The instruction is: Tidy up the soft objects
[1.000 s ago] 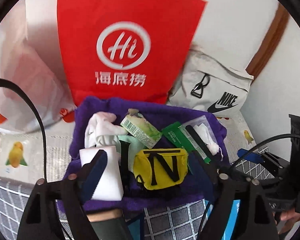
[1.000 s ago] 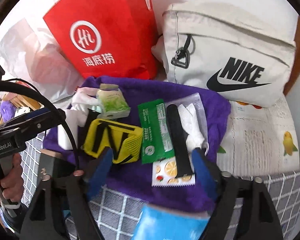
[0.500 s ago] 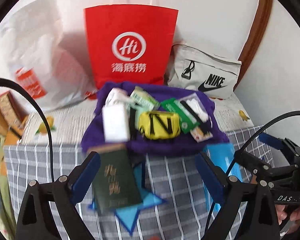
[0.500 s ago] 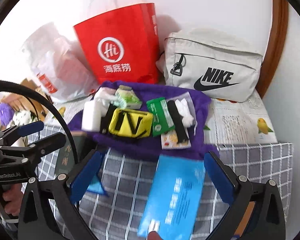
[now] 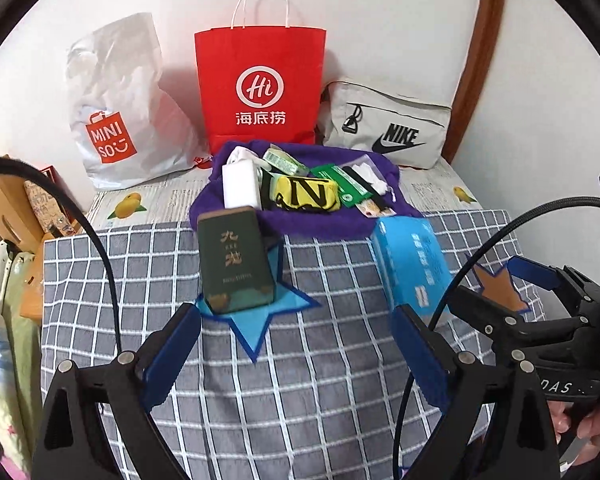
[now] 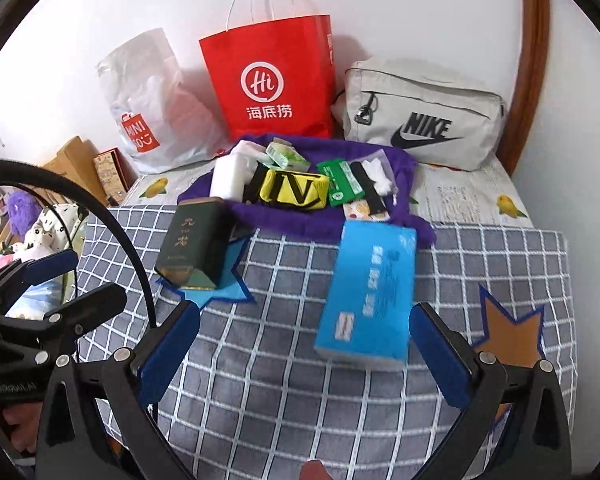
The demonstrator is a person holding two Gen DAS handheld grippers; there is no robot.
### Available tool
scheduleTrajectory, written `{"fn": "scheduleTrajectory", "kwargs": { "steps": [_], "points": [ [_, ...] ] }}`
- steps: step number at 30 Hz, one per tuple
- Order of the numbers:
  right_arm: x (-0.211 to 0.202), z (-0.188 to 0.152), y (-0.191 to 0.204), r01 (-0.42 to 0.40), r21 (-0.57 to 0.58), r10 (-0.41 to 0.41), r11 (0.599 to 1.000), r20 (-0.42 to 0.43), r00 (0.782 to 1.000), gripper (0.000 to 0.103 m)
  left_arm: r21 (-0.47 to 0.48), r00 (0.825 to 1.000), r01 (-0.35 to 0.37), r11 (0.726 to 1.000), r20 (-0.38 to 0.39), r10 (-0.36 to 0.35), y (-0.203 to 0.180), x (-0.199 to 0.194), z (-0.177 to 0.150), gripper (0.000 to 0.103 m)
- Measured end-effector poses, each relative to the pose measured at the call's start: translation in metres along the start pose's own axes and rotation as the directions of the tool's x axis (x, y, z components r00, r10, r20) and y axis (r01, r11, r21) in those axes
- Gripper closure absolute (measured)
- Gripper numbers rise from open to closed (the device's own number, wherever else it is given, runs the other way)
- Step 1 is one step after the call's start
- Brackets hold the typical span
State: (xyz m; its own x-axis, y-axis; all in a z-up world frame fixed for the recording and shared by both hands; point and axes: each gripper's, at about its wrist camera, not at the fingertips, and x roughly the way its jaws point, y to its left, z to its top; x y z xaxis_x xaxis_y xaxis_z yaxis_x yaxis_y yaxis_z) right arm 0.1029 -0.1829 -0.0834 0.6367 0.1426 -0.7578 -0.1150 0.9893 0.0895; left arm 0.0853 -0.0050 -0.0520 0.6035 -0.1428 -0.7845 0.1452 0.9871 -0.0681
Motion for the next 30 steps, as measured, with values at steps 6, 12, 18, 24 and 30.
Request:
{"fn": "scheduleTrajectory", "kwargs": {
  "steps": [6,12,18,24,30],
  "points": [
    [-0.022,-0.018,-0.004,0.015,0.022,-0.015,1.000,0.015,1.000,0.000,-0.003,1.000,0.016,1.000,0.002,-0.016,-0.009,-0.016,-0.016,0.007],
    [-0.040,-0.027,-0.007,0.016,0.034,-0.018,0.999,0.037,0.999,0.000,0.029,0.999,-0.002,1.000,0.038,0.001,-0.020,-0.036,-0.022,0.006],
    [-0.052,-0.028,-0.004,0.039,0.019,-0.040,0.999,0.064,0.997,0.000,0.025,0.998,-0.009,1.000,0.058,0.008,-0.019,-0.046,-0.024,0.005],
    [-0.056,-0.029,-0.002,0.037,0.015,-0.038,0.999,0.071,0.997,0.000,0.036,0.996,-0.035,0.999,0.083,0.031,-0.020,-0.054,-0.025,0.005],
    [-0.060,-0.029,0.000,0.045,0.010,-0.046,0.999,0.078,0.996,0.000,0.027,0.996,-0.026,0.999,0.083,0.023,-0.018,-0.056,-0.025,0.005]
  ]
}}
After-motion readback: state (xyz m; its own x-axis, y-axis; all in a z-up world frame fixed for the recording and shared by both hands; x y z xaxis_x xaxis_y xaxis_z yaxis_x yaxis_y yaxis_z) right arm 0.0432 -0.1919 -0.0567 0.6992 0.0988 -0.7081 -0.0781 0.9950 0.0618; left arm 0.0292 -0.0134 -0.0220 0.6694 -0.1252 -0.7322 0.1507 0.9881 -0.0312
